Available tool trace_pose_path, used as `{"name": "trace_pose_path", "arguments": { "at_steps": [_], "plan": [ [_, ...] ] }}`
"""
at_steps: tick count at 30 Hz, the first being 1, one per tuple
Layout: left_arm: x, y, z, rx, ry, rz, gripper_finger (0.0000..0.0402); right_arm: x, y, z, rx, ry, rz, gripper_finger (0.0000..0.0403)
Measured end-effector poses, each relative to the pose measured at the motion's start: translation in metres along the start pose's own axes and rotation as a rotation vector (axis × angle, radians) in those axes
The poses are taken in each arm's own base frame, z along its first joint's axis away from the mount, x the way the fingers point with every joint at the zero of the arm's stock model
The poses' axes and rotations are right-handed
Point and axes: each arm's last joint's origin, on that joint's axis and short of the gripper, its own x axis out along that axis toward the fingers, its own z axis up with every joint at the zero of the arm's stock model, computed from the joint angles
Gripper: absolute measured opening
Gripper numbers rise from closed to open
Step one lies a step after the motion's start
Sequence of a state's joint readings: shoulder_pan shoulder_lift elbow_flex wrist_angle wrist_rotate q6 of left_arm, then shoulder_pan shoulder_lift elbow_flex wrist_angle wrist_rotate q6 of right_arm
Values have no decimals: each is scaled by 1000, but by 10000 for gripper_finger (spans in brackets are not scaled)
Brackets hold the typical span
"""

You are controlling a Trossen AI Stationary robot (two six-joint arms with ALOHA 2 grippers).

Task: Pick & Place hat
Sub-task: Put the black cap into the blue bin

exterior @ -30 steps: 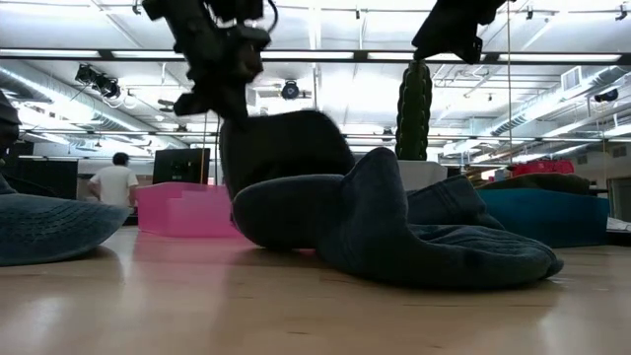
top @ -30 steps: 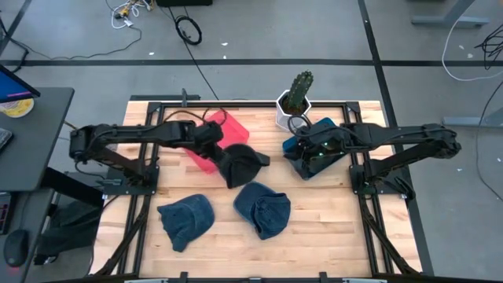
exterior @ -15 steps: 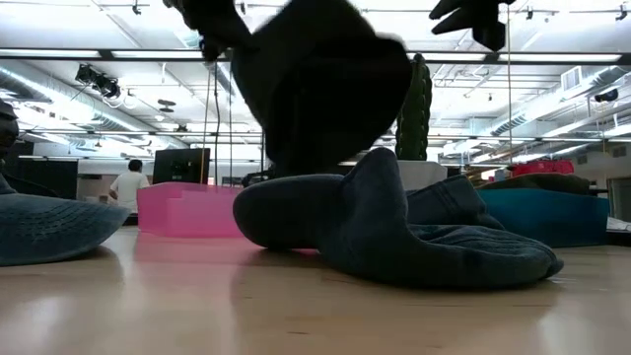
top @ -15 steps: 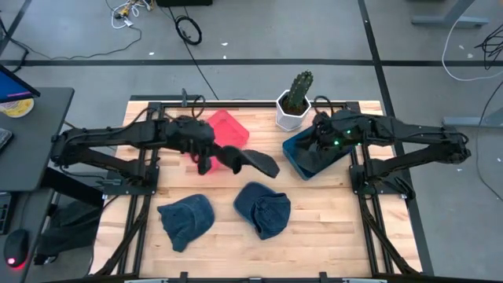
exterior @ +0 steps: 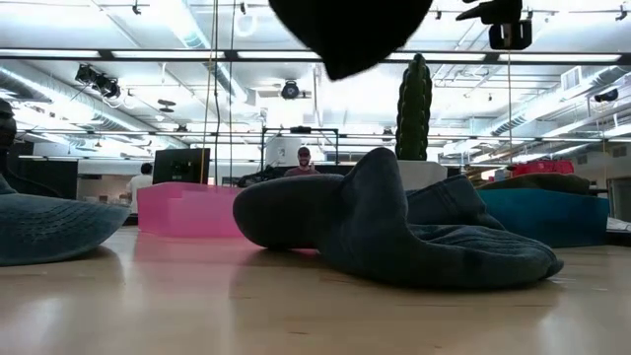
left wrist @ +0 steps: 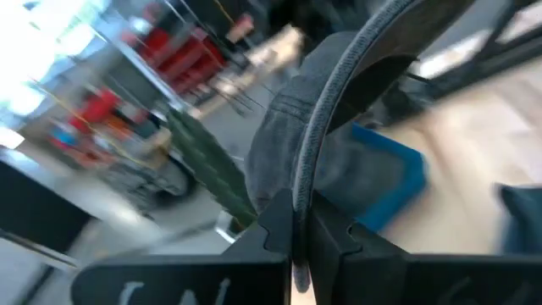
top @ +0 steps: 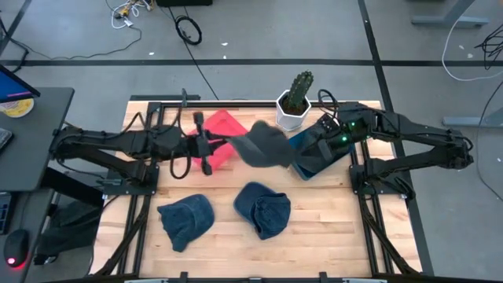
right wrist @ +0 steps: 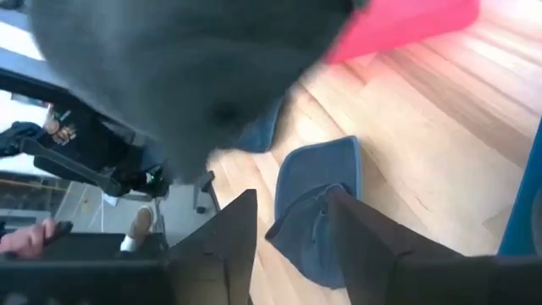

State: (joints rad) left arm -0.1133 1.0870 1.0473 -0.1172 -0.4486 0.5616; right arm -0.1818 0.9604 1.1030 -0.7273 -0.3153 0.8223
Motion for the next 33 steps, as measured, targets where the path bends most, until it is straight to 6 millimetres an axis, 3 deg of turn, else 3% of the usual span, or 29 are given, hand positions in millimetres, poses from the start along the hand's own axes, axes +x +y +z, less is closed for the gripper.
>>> {"name": "trace_pose_path", "arguments": {
  "at_steps": [10, 16, 25, 33],
  "plan": [
    [-12, -9, 25, 93, -167, 41, 14, -1, 0, 4, 95, -34, 12, 159],
    [-22, -16, 37, 156, -233, 67, 14, -3, 14, 11, 198, 12, 231, 167],
    [-28, -17, 44, 180, -264, 111, 13, -9, 40, 31, 259, -92, 531, 249],
    [-29, -15, 47, 193, -287, 137, 13, 9, 44, 43, 323, -104, 579, 327]
  ]
}}
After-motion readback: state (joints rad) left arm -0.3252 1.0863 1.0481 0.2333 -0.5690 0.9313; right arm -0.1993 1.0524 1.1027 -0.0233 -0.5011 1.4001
